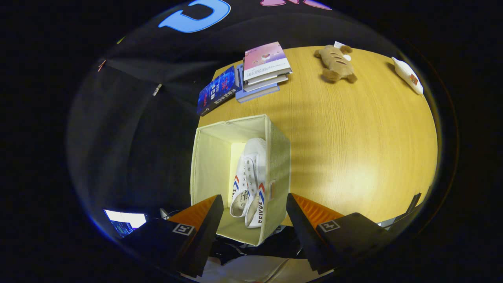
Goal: Open the storage box then place both shoes into the box .Put the left shoe in first, then the right shoe, with the right side of both shoes facing outward in a uniform manner.
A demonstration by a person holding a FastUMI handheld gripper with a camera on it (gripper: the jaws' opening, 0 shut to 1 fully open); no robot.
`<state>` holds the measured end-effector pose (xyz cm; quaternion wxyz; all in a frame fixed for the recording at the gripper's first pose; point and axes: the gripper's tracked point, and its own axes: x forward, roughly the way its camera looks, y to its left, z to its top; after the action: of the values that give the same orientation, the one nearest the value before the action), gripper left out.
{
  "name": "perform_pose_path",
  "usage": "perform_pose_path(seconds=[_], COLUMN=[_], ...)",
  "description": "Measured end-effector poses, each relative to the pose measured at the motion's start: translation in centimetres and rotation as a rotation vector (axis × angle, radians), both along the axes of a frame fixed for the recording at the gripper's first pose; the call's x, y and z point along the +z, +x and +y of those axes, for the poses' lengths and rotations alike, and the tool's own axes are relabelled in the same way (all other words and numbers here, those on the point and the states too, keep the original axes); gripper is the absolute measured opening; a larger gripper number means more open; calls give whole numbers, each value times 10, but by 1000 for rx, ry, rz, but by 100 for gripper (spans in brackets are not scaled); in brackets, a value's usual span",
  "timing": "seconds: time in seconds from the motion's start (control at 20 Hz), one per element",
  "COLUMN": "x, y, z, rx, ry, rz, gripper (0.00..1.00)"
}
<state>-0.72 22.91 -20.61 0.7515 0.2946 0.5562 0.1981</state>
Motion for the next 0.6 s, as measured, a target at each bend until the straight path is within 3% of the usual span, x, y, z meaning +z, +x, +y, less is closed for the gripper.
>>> perform_pose_path(seconds=[0.35,0.6], x=[7,-9], y=[14,16], z=[-98,-182], rx=[-135,-184], ry=[-112,-268], rz=[-211,-329], gripper=[98,98])
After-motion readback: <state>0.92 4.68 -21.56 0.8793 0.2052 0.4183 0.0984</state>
